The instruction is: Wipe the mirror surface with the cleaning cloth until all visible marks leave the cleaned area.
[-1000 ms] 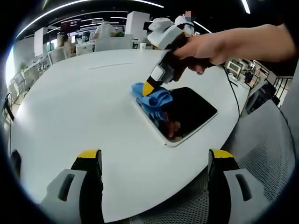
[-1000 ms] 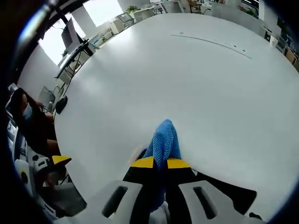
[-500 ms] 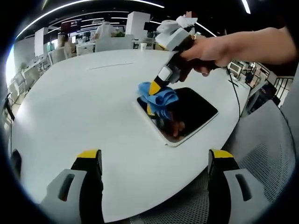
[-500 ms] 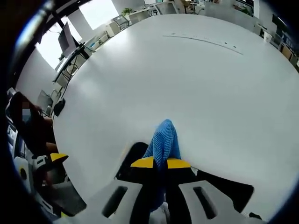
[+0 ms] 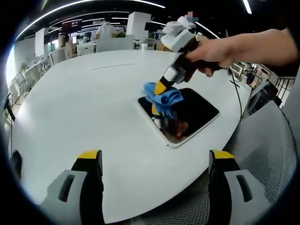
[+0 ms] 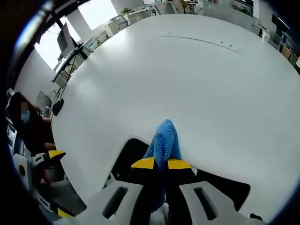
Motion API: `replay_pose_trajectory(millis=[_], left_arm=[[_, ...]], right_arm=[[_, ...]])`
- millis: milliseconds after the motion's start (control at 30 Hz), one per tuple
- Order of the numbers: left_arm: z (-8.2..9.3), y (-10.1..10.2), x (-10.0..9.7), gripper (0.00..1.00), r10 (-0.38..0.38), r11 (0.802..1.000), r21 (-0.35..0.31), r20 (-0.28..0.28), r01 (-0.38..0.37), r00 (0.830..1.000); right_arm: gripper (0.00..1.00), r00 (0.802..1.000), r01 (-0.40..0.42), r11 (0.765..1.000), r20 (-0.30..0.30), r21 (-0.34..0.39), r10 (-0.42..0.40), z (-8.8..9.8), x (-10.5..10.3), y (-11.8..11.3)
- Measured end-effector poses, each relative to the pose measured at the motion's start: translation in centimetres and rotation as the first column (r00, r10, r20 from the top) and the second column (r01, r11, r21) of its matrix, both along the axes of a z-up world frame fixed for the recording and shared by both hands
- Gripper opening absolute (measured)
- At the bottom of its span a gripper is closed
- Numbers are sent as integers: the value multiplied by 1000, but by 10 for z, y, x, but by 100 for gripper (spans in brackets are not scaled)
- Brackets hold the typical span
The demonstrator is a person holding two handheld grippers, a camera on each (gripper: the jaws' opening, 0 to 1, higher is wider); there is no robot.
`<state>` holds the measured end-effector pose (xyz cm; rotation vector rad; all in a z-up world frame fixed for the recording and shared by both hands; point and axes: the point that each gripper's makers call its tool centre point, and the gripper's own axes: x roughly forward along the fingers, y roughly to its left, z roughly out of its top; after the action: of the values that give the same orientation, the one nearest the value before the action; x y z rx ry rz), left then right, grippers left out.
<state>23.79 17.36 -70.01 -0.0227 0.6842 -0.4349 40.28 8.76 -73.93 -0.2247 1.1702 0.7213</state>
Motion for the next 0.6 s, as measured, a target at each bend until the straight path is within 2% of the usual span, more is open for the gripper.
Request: replay_pose_trajectory(millis=[600], left_arm=[[-5, 3, 2, 92, 3, 1000, 2, 1, -3, 1000]], right_arm=[[2, 1000, 19, 1000, 1, -20, -19, 0, 1, -12]])
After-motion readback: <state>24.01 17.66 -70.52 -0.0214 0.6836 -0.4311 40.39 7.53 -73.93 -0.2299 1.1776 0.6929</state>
